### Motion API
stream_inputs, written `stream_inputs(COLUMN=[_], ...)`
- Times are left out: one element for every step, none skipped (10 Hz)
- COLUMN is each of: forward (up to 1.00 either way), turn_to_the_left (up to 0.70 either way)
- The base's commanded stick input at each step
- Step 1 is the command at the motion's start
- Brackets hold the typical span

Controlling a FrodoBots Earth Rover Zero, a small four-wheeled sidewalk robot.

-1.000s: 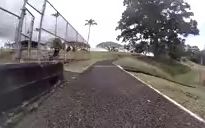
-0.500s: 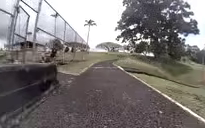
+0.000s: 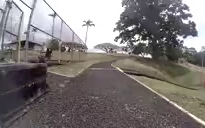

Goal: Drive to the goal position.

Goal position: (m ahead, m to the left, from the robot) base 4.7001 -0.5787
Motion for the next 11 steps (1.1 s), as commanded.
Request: stream_inputs(forward=[0.67, 0.67, 0.67, 0.67, 0.67, 0.67, 0.67, 0.67, 0.67, 0.67, 0.67], turn_to_the_left=[0.01, 0.01, 0.01, 0.01, 0.01, 0.01, 0.01, 0.01, 0.01, 0.01, 0.01])
